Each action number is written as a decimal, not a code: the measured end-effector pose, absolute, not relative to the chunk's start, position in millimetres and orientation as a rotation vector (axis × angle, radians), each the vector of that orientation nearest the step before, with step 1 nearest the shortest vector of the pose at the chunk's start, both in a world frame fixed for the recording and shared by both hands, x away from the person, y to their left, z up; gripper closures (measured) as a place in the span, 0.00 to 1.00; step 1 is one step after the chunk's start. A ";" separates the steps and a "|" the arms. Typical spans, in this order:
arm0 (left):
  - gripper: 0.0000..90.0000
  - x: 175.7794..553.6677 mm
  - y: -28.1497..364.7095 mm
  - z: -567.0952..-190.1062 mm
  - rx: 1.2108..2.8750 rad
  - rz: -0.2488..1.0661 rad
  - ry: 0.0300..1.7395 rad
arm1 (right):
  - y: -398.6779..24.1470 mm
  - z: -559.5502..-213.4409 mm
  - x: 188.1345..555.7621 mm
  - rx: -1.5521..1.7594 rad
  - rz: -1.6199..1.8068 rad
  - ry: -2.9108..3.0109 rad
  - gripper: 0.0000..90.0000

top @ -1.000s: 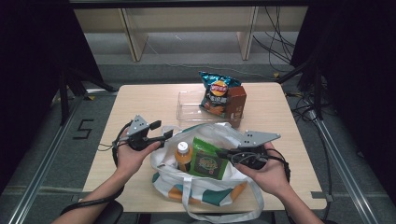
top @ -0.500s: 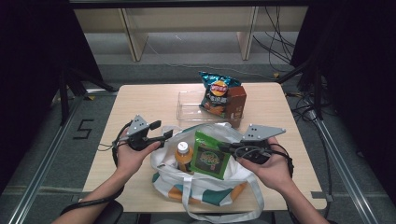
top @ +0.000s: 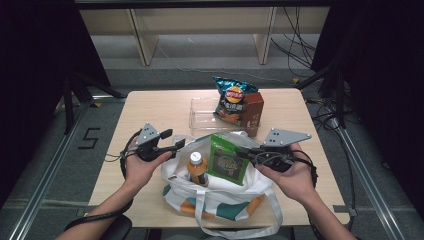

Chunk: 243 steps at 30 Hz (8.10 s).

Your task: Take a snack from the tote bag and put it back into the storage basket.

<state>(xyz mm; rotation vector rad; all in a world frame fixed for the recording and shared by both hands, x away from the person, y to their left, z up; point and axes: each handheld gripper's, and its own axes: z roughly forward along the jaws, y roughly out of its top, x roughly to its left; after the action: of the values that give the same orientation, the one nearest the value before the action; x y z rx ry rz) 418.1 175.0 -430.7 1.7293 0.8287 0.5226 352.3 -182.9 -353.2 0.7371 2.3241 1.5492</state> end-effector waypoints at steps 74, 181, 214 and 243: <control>0.40 417.6 175.6 -430.1 1.732 0.527 0.837 | -186.8 -306.7 374.5 0.676 1.567 2.160 1.00; 0.40 417.8 175.6 -430.4 1.731 0.522 0.834 | -180.9 -297.6 451.8 0.826 1.548 1.966 1.00; 0.40 417.6 175.6 -430.3 1.730 0.522 0.832 | -169.1 -307.0 475.0 0.851 1.471 1.932 1.00; 0.40 417.8 175.5 -430.5 1.731 0.520 0.831 | -160.4 -331.2 496.5 0.850 1.370 1.936 1.00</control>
<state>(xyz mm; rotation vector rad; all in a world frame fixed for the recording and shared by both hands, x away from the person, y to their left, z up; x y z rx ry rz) 417.8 175.5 -430.5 1.7309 0.8312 0.5200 496.5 -160.4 -331.2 0.8502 1.9363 1.3704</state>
